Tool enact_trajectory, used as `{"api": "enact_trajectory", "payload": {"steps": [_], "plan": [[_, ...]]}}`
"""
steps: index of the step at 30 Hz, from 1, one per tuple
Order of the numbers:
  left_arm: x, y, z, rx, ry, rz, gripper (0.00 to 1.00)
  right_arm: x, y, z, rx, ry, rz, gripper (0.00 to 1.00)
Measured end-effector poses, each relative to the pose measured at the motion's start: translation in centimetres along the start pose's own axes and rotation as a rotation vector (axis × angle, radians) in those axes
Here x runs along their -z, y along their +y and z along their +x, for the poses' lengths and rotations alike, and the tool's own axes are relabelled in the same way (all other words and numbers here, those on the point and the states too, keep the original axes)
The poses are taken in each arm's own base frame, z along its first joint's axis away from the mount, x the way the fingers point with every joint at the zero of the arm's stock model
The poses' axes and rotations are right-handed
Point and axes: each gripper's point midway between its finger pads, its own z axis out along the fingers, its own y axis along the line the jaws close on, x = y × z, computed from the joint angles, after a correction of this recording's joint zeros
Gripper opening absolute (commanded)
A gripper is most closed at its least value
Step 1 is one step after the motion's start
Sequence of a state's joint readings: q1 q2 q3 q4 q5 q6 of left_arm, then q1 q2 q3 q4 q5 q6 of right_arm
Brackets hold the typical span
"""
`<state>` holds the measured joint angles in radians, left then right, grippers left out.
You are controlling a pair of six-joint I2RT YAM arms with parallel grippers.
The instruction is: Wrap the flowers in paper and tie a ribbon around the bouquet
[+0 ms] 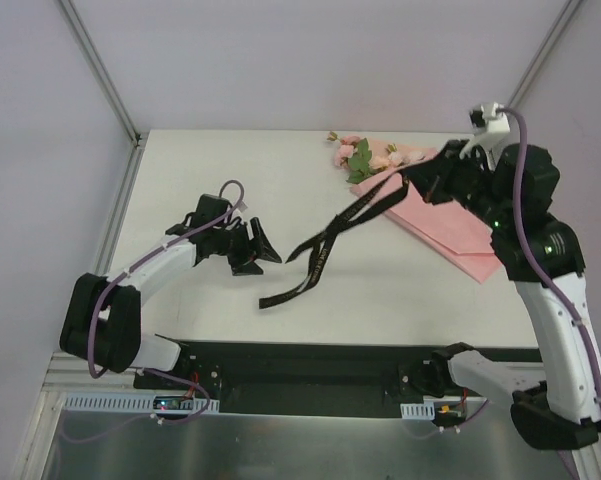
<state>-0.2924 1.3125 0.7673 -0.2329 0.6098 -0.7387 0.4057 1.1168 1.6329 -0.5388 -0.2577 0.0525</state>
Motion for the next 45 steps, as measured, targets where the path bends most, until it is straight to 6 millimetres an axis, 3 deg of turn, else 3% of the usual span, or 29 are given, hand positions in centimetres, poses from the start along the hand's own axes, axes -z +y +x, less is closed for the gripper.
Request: {"api": "enact_trajectory", "payload": {"steps": [1, 3, 6, 8, 11, 13, 17, 21, 29, 35, 37, 41, 43, 45], "plan": [[-0.9, 0.1, 0.3, 0.004, 0.033, -0.013, 0.66, 1.5, -2.1, 1.6, -0.006, 0.014, 0.084, 0.0], [-1.8, -0.5, 0.6, -0.016, 0.055, -0.03, 0.7, 3.6, -4.2, 3.6, 0.002, 0.039, 0.186, 0.0], [-2.1, -2.9, 0.0, -0.077, 0.017, -0.011, 0.84, 6.7, -7.4, 6.3, 0.03, 0.066, 0.352, 0.01], [-2.4, -4.3, -0.7, -0.109, -0.011, 0.007, 0.85, 8.4, -9.1, 7.8, 0.045, 0.082, 0.441, 0.01], [-3.8, -5.6, -1.3, -0.126, 0.006, 0.015, 0.8, 10.9, -11.0, 9.3, 0.073, 0.111, 0.557, 0.0], [-5.9, -5.6, -1.7, -0.157, 0.031, -0.014, 0.68, 11.8, -12.0, 9.4, 0.097, 0.115, 0.623, 0.0], [-10.1, -5.1, -1.4, -0.292, 0.094, -0.16, 0.68, 12.4, -13.0, 9.6, 0.118, 0.133, 0.679, 0.01], [-12.9, -6.5, -1.4, -0.457, 0.099, -0.271, 0.79, 12.4, -13.1, 9.8, 0.126, 0.149, 0.684, 0.0], [-14.2, -3.9, 3.0, -0.546, 0.173, -0.451, 0.77, 12.9, -12.9, 9.6, 0.129, 0.134, 0.682, 0.0], [-15.1, -1.9, 5.1, -0.535, 0.252, -0.506, 0.68, 13.0, -12.9, 9.9, 0.127, 0.135, 0.679, 0.0], [-15.1, -1.8, 5.1, -0.534, 0.251, -0.51, 0.59, 13.0, -13.0, 10.2, 0.125, 0.143, 0.682, 0.0], [-14.9, -1.2, 4.7, -0.516, 0.239, -0.527, 0.27, 13.4, -13.9, 10.8, 0.108, 0.154, 0.736, 0.01], [-14.5, -0.5, 4.3, -0.496, 0.236, -0.54, 0.0, 13.7, -14.5, 11.3, 0.092, 0.164, 0.779, 0.0], [-14.0, 0.4, 3.4, -0.459, 0.232, -0.555, 0.0, 13.9, -15.2, 12.1, 0.072, 0.184, 0.824, 0.0]]}}
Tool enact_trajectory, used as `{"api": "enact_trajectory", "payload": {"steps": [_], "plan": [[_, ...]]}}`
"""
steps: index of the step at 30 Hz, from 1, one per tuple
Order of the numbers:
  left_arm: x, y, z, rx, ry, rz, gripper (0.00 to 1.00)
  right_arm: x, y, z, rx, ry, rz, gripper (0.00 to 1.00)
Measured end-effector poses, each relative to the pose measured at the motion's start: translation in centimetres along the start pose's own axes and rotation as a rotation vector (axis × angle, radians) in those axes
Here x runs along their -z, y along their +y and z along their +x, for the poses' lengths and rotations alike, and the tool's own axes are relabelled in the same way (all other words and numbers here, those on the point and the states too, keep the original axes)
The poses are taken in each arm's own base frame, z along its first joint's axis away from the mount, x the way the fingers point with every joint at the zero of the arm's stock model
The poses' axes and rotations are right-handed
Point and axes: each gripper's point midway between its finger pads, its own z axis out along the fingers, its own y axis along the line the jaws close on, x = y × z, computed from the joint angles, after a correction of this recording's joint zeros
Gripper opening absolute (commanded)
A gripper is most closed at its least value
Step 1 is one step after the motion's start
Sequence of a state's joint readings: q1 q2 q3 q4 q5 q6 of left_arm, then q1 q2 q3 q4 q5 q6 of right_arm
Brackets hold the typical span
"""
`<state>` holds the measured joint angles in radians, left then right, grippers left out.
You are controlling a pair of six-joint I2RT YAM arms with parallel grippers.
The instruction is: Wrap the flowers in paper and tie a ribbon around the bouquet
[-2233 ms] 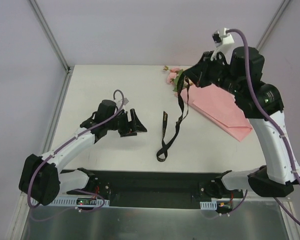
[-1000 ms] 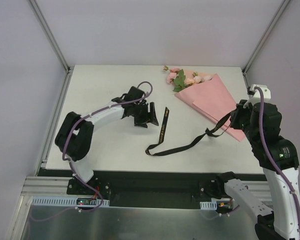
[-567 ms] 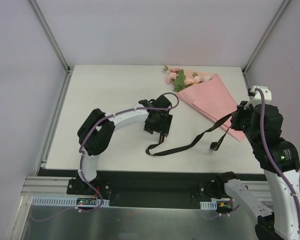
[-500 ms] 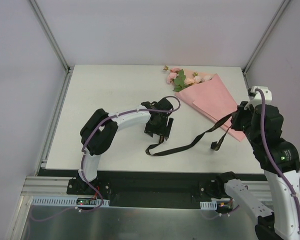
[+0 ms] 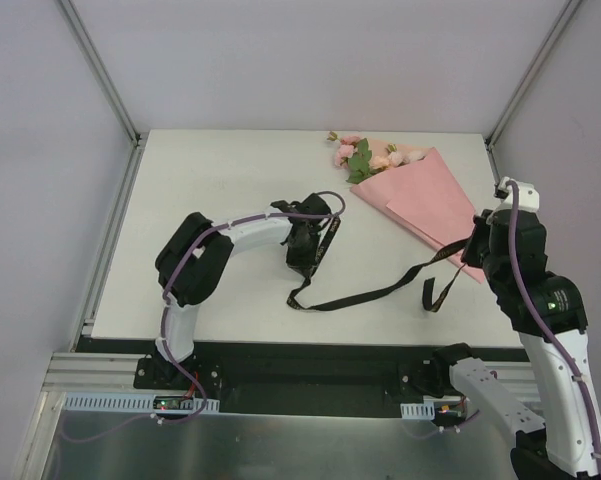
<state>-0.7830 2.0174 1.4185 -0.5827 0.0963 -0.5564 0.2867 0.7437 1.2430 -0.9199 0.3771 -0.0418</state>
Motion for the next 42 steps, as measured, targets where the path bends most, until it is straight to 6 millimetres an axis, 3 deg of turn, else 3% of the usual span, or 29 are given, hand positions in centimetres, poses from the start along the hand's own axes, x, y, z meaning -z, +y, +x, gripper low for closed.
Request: {"api": "enact_trajectory", "payload": {"steps": [4, 7, 10, 13, 16, 18, 21, 24, 30, 33, 36, 39, 42], "plan": [[0.6, 3.8, -1.3, 0.112, -0.016, -0.01, 0.0, -1.2, -0.9, 2.1, -0.023, 0.069, 0.084, 0.0], [2.3, 9.3, -1.7, 0.264, -0.057, -0.049, 0.0, -2.8, -1.9, 3.5, -0.043, 0.154, 0.18, 0.01], [5.6, 15.6, -1.6, 0.47, -0.121, -0.074, 0.0, -5.0, -3.1, 5.1, -0.049, 0.259, 0.289, 0.0], [10.6, 21.8, -2.5, 0.699, -0.278, -0.055, 0.0, -7.7, -5.0, 7.0, -0.065, 0.395, 0.412, 0.0], [14.9, 25.9, -2.8, 0.831, -0.428, -0.071, 0.0, -9.7, -6.9, 9.1, -0.076, 0.525, 0.507, 0.0], [16.6, 28.1, -2.6, 0.914, -0.49, -0.085, 0.0, -10.3, -7.7, 9.9, -0.079, 0.575, 0.544, 0.0], [16.8, 29.5, -1.5, 1.025, -0.483, -0.062, 0.0, -10.5, -8.2, 9.4, -0.092, 0.581, 0.569, 0.01], [16.2, 28.6, -1.1, 1.052, -0.441, -0.002, 0.0, -9.5, -9.2, 7.4, -0.08, 0.517, 0.614, 0.0], [17.3, 26.1, -1.5, 1.042, -0.449, 0.112, 0.0, -3.7, -11.2, 2.3, -0.064, 0.268, 0.673, 0.0], [18.3, 26.6, -1.6, 1.037, -0.499, 0.086, 0.0, -3.3, -9.9, 1.7, -0.013, 0.218, 0.604, 0.0], [19.1, 28.6, -1.8, 1.041, -0.554, -0.011, 0.0, -7.1, -6.0, 3.0, 0.088, 0.296, 0.441, 0.0], [20.1, 31.5, -1.5, 1.082, -0.605, -0.116, 0.0, -12.8, 0.1, 7.0, 0.17, 0.465, 0.214, 0.0], [20.3, 34.1, -0.8, 1.16, -0.613, -0.166, 0.0, -17.2, 4.8, 13.1, 0.204, 0.679, 0.056, 0.0]]}}
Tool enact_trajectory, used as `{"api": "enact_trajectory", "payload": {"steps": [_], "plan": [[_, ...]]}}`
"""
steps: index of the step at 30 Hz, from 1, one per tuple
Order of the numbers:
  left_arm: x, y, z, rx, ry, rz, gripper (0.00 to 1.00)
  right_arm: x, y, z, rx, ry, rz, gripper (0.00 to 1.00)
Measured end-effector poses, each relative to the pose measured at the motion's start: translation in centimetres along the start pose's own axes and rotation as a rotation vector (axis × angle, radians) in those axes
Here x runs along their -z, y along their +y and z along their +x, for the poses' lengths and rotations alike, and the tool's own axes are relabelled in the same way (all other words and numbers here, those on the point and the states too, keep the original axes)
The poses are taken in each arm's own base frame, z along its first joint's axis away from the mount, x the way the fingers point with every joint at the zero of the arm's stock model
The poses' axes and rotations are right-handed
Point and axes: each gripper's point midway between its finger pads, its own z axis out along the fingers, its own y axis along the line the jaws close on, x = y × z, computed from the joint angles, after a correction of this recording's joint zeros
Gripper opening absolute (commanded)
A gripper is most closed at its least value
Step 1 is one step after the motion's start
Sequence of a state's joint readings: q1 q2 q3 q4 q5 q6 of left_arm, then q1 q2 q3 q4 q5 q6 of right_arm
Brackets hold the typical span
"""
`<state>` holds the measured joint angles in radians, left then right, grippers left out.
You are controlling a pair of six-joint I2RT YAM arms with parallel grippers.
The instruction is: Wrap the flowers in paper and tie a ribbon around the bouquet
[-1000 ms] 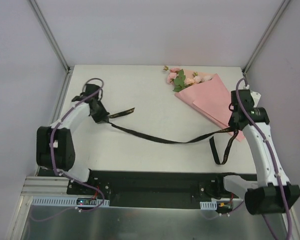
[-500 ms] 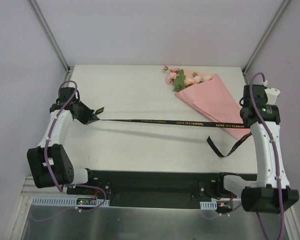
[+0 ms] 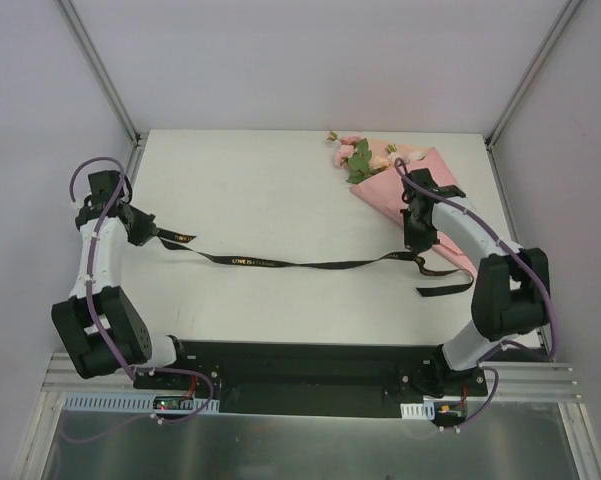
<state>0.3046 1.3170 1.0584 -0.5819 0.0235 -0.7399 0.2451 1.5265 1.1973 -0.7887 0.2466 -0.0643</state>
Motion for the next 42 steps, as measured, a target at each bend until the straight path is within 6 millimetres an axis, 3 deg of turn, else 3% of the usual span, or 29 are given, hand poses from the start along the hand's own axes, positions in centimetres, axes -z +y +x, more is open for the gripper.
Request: {"api": "enact_trajectory", "payload": {"steps": [3, 9, 10, 12, 13, 14, 16, 20, 23, 25, 27, 29, 30, 33, 37, 40, 42], "plan": [[-1.8, 1.5, -0.9, 0.05, 0.026, -0.068, 0.0, -3.4, 1.1, 2.1, 0.015, 0.133, -0.025, 0.0], [-6.0, 1.5, 1.1, 0.058, 0.184, -0.111, 0.03, -4.7, -1.6, 2.1, -0.073, 0.163, 0.019, 0.0], [-6.5, 1.7, 1.4, 0.058, 0.202, -0.118, 0.21, -4.8, -1.8, 2.1, -0.077, 0.164, 0.023, 0.05], [-6.8, 1.7, 1.8, 0.048, 0.218, -0.124, 0.44, -5.0, -1.6, 2.1, -0.076, 0.166, 0.015, 0.18], [-6.8, 1.7, 1.8, 0.046, 0.218, -0.123, 0.49, -5.0, -1.4, 2.0, -0.072, 0.164, 0.003, 0.32], [-6.7, 1.5, 1.6, 0.045, 0.214, -0.117, 0.62, -5.0, -1.2, 2.0, -0.071, 0.163, -0.006, 0.41], [-6.3, 1.0, 1.4, 0.036, 0.204, -0.095, 0.71, -5.0, -0.8, 1.9, -0.071, 0.159, -0.025, 0.57], [-3.8, -1.2, 1.0, -0.003, 0.157, 0.002, 0.8, -3.8, -1.1, 2.4, -0.1, 0.137, -0.081, 0.63], [-0.4, -5.6, 2.5, -0.09, 0.117, 0.175, 0.9, -1.7, -2.4, 2.0, -0.191, 0.066, -0.121, 0.65], [2.2, -10.2, 5.6, -0.182, 0.14, 0.34, 0.91, -0.4, -2.6, 2.0, -0.231, 0.02, -0.148, 0.65], [4.2, -14.2, 10.0, -0.268, 0.214, 0.484, 0.92, 0.5, -2.2, 2.3, -0.273, -0.013, -0.186, 0.63], [5.5, -18.6, 16.2, -0.359, 0.341, 0.616, 0.95, 0.5, -1.7, 3.6, -0.321, -0.006, -0.221, 0.56], [5.7, -20.4, 19.1, -0.391, 0.4, 0.665, 0.98, 0.1, -1.7, 4.3, -0.359, 0.013, -0.226, 0.45], [5.1, -25.4, 27.7, -0.443, 0.576, 0.776, 0.99, -2.1, -3.2, 7.3, -0.546, 0.098, -0.217, 0.35], [2.7, -29.2, 36.9, -0.452, 0.703, 0.841, 0.93, -4.3, -5.9, 11.7, -0.845, 0.206, -0.172, 0.34], [1.8, -31.7, 42.5, -0.434, 0.77, 0.878, 0.84, -4.8, -6.6, 11.7, -0.931, 0.214, -0.171, 0.33], [1.7, -33.8, 45.2, -0.415, 0.799, 0.925, 0.84, -5.4, -6.9, 11.6, -0.979, 0.221, -0.18, 0.31]]}}
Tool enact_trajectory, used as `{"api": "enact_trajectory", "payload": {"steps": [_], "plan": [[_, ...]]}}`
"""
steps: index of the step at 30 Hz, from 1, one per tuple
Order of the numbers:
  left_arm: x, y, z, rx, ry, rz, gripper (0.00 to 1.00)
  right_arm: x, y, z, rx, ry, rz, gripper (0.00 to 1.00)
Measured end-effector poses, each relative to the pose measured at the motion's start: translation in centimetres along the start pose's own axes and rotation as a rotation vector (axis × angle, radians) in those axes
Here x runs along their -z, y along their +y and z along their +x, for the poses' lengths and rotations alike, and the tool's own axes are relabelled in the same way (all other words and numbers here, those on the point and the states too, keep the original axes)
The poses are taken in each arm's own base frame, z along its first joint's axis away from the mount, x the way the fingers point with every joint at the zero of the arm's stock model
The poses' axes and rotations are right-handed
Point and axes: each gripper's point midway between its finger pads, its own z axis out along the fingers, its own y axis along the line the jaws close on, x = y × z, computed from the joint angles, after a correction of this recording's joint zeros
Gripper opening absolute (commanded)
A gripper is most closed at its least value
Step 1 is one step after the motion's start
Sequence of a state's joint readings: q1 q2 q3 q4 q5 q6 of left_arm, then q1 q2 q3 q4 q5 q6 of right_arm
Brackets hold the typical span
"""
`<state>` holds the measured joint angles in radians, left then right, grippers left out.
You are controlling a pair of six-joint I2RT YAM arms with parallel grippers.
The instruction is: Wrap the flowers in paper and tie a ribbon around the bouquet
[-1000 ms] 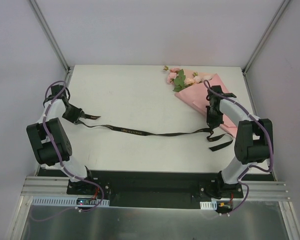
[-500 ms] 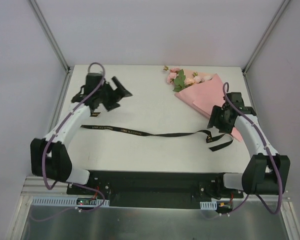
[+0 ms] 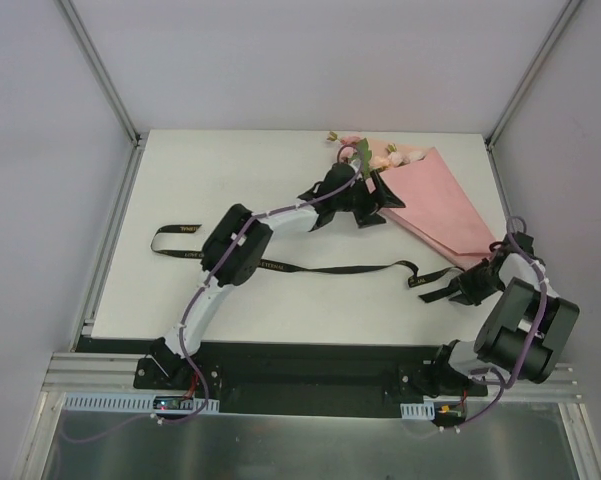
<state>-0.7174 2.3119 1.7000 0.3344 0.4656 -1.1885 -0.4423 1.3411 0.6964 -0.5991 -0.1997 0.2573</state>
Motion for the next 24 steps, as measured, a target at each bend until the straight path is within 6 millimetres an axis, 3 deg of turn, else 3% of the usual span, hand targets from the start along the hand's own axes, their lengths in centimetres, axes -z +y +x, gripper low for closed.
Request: {"api": "enact_trajectory", "payload": {"steps": [1, 4, 11, 17, 21, 24], "plan": [[-2.0, -0.5, -0.1, 0.016, 0.008, 0.03, 0.84, -0.4, -0.3, -0.4, -0.044, 0.01, -0.001, 0.31], [-4.6, -0.6, 0.8, 0.042, 0.023, 0.059, 0.86, -1.0, -1.6, -1.3, -0.165, 0.032, 0.002, 0.31], [-6.5, 2.7, 2.0, 0.124, -0.032, -0.066, 0.9, 0.1, -4.8, -4.1, -0.324, -0.088, 0.025, 0.31], [-7.9, 2.2, 2.9, 0.159, -0.131, -0.096, 0.87, 3.0, -4.0, -5.5, -0.287, -0.244, -0.029, 0.32], [-9.7, 1.7, 3.8, 0.183, -0.193, -0.099, 0.79, 6.2, -2.8, -6.2, -0.231, -0.394, -0.087, 0.32], [-11.2, 1.5, 3.9, 0.2, -0.234, -0.082, 0.68, 7.5, -2.0, -6.0, -0.192, -0.447, -0.111, 0.32]]}}
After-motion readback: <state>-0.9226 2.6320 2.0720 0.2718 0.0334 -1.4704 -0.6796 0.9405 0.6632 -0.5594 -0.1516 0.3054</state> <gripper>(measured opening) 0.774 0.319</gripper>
